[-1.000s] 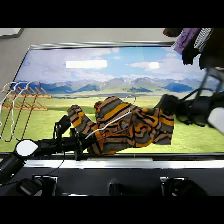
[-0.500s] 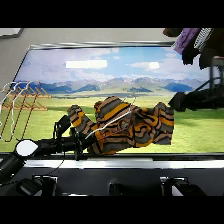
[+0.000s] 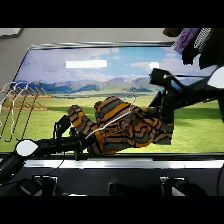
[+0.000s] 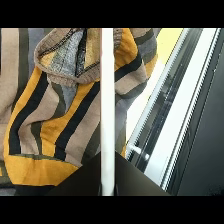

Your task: Fold the clothes and pants, and hang the long-sleeved shirts on hangers.

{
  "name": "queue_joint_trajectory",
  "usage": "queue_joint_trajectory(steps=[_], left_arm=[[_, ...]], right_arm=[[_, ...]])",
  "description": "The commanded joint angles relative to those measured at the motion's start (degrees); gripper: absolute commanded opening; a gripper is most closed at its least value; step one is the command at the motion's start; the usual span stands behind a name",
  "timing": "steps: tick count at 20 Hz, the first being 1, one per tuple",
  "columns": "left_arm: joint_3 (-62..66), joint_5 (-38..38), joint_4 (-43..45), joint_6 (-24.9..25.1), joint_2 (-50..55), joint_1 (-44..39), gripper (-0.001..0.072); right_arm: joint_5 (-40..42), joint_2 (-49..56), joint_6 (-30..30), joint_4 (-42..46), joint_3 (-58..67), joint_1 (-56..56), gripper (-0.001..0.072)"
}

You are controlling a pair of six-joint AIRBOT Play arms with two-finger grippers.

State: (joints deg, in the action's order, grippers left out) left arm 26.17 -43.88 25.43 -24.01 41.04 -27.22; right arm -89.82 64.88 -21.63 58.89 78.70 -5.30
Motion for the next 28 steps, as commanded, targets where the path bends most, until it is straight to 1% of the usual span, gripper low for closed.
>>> queue_joint_trajectory(steps=[1,6,11,17,20,23,24,25,28], left_arm=[[0.04,0.00,0.02,0.00,0.02,0.00,0.0022],[0.04,0.00,0.04,0.02,0.02,0.00,0.0022],[0.04,0.00,0.04,0.00,0.02,0.00,0.0022],[0.04,0.00,0.04,0.00,0.02,0.00,0.0022],[0.04,-0.02,0.07,0.02,0.02,0.00,0.0022],[0.04,0.00,0.07,0.02,0.02,0.00,0.0021],[0.04,0.00,0.07,0.02,0.02,0.00,0.0022],[0.04,0.00,0.09,0.02,0.02,0.00,0.0022],[0.04,0.00,0.07,0.02,0.02,0.00,0.0022]], right_arm=[[5.42,2.49,5.03,0.09,0.02,-3.23,0.0426],[5.44,4.79,6.47,-3.04,0.02,-3.23,0.0423],[2.43,7.91,6.47,-4.76,-0.02,-3.23,0.0404],[2.80,9.11,7.58,-3.50,-0.02,-2.84,0.0409],[3.37,9.11,8.90,-3.37,-0.02,-0.37,0.0410],[2.19,9.68,9.05,-7.41,-0.02,2.99,0.0409],[1.70,10.05,9.05,-7.87,-0.02,3.02,0.0402],[1.27,10.60,9.03,-7.93,-0.02,2.93,0.0377],[-0.79,13.20,9.01,-9.38,-0.02,2.78,0.0373]])
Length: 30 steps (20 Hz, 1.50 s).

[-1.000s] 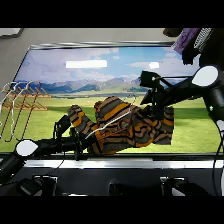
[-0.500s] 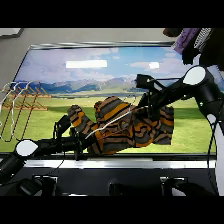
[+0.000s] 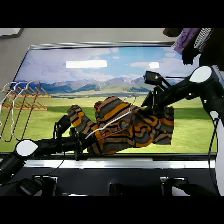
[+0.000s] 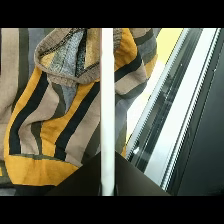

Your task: Fold the clothes and pants, and hang the long-sleeved shirts on hangers.

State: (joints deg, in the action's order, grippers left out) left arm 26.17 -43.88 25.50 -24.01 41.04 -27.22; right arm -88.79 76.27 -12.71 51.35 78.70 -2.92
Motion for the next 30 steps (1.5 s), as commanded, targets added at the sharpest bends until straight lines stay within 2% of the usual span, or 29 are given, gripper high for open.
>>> queue_joint_trajectory(steps=[1,5,6,11,12,16,17,19,21,25,27,29,30], left_arm=[[0.04,-0.02,0.00,0.02,0.02,0.00,0.0022],[0.04,0.00,0.00,0.02,0.02,0.00,0.0022],[0.04,0.00,0.00,0.02,0.02,0.00,0.0022],[0.04,-0.02,0.00,0.02,0.02,0.00,0.0022],[0.04,0.00,0.00,0.02,0.02,0.00,0.0022],[0.04,0.00,0.00,0.00,0.02,0.00,0.0026],[0.04,-0.02,-0.02,0.00,0.02,0.00,0.0060],[0.04,0.02,-0.02,-0.02,0.02,0.00,0.0214],[0.04,0.00,-0.02,-0.02,0.00,0.00,0.0279],[0.04,0.02,0.00,-0.59,-0.02,0.63,0.0282],[0.04,0.02,0.00,-5.25,-0.04,2.84,0.0281],[0.04,0.00,0.02,-12.15,-0.15,6.60,0.0287],[0.04,-0.02,0.02,-16.41,-0.39,8.79,0.0396]], right_arm=[[-1.92,2.45,0.09,-2.75,-0.02,0.42,0.0373],[-2.82,3.67,0.09,-4.79,-0.02,0.39,0.0372],[-2.82,3.67,0.09,-4.70,-0.02,0.39,0.0350],[-4.98,3.61,-0.28,-5.57,-0.02,0.39,0.0048],[-5.66,3.61,-0.81,-5.70,-0.02,0.39,0.0033],[-5.99,1.49,-1.62,-4.81,-0.02,0.42,0.0029],[-5.81,0.42,-1.62,-3.37,-0.02,0.42,0.0029],[-5.77,-2.16,-1.70,-0.31,-0.02,0.52,0.0027],[-5.16,-4.85,-3.34,3.48,-0.02,0.52,0.0027],[-3.89,-9.84,-5.16,6.54,-0.02,0.52,0.0027],[-3.26,-12.00,-5.75,8.02,-0.02,0.52,0.0027],[-2.56,-13.53,-5.75,8.09,-0.02,0.52,0.0027],[-2.36,-13.97,-5.75,8.07,-0.02,0.52,0.0027]])
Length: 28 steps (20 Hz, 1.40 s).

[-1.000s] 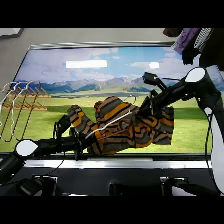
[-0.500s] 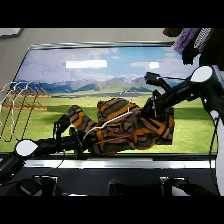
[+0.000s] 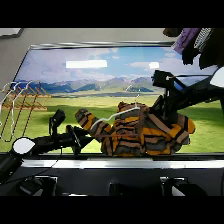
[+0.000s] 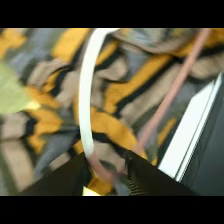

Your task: Fold the clothes and pants, and hang the long-sleeved shirts on hangers.

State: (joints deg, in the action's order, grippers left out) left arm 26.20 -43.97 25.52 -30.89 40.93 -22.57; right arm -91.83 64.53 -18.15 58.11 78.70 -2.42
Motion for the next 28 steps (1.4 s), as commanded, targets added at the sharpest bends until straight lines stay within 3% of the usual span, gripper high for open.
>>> queue_joint_trajectory(steps=[1,3,7,9,10,12,16,19,21,28], left_arm=[[0.02,0.04,0.00,-15.61,-0.66,6.78,0.0425],[0.02,-1.07,1.03,-25.94,-1.66,12.57,0.0465],[0.00,-8.41,5.79,-44.96,-1.99,22.23,0.0465],[-0.11,-13.03,10.34,-46.58,-2.01,20.61,0.0465],[-0.15,-13.09,12.81,-49.86,-2.01,17.75,0.0465],[-0.15,-6.21,14.60,-55.87,-1.97,9.42,0.0465],[-0.09,22.80,13.94,-68.70,3.65,-14.05,0.0465],[2.14,39.21,8.41,-70.27,13.81,-27.54,0.0473],[7.41,44.83,7.91,-70.29,21.22,-33.27,0.0596],[24.33,49.24,7.89,-72.52,37.59,-36.09,0.0615]], right_arm=[[0.74,-2.60,-0.31,1.31,-0.02,0.02,0.0027],[1.05,-3.04,-0.31,1.22,-0.02,0.00,0.0027],[2.29,-4.24,-0.28,1.16,-0.02,0.02,0.0027],[4.37,-4.76,-1.44,2.64,-0.02,0.00,0.0027],[5.73,-4.74,-3.04,2.86,-0.02,0.02,0.0027],[8.55,-4.70,-4.17,2.84,-0.02,0.00,0.0027],[11.91,-4.70,-6.64,2.86,-0.04,0.00,0.0027],[12.00,-4.70,-7.21,2.86,-0.02,0.00,0.0027],[11.67,-4.70,-7.21,2.91,-0.02,0.00,0.0027],[9.84,-4.70,-8.24,5.95,-0.02,0.02,0.0028]])
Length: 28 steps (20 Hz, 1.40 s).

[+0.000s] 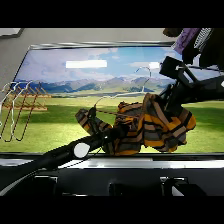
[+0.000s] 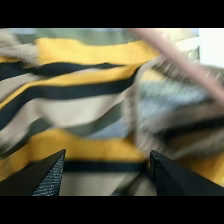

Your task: Fold the clothes and pants, and hang the long-sleeved shirts on hangers.

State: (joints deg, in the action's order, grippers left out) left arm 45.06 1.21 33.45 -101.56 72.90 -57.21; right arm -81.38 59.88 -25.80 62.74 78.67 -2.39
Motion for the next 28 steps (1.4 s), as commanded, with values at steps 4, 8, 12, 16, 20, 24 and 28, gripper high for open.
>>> queue_joint_trajectory(steps=[4,8,12,16,20,24,28], left_arm=[[9.62,4.20,-0.02,-2.62,9.44,-1.60,0.0615],[12.35,4.17,-0.04,-2.64,12.79,-1.60,0.0606],[12.59,4.20,-0.04,-3.98,14.56,-1.62,0.0600],[12.59,4.22,-0.04,-4.00,15.13,-1.81,0.0229],[12.55,3.63,-0.02,-3.89,14.80,-1.73,0.0022],[12.52,0.37,0.00,-1.88,14.01,-0.44,0.0018],[12.52,-5.31,0.02,3.06,11.61,3.89,0.0018]], right_arm=[[-0.52,-0.04,-0.61,2.05,0.00,0.00,0.0028],[-0.07,-0.04,-2.12,2.71,0.00,-0.02,0.0028],[0.17,-0.04,-2.60,2.71,0.00,-0.02,0.0028],[0.46,-0.04,-4.02,2.71,0.00,-0.02,0.0028],[0.55,-0.11,-4.07,2.71,0.00,-0.02,0.0028],[0.57,-0.13,-5.29,3.02,0.00,-0.02,0.0028],[0.52,-1.51,-6.60,5.77,0.02,-0.02,0.0028]])
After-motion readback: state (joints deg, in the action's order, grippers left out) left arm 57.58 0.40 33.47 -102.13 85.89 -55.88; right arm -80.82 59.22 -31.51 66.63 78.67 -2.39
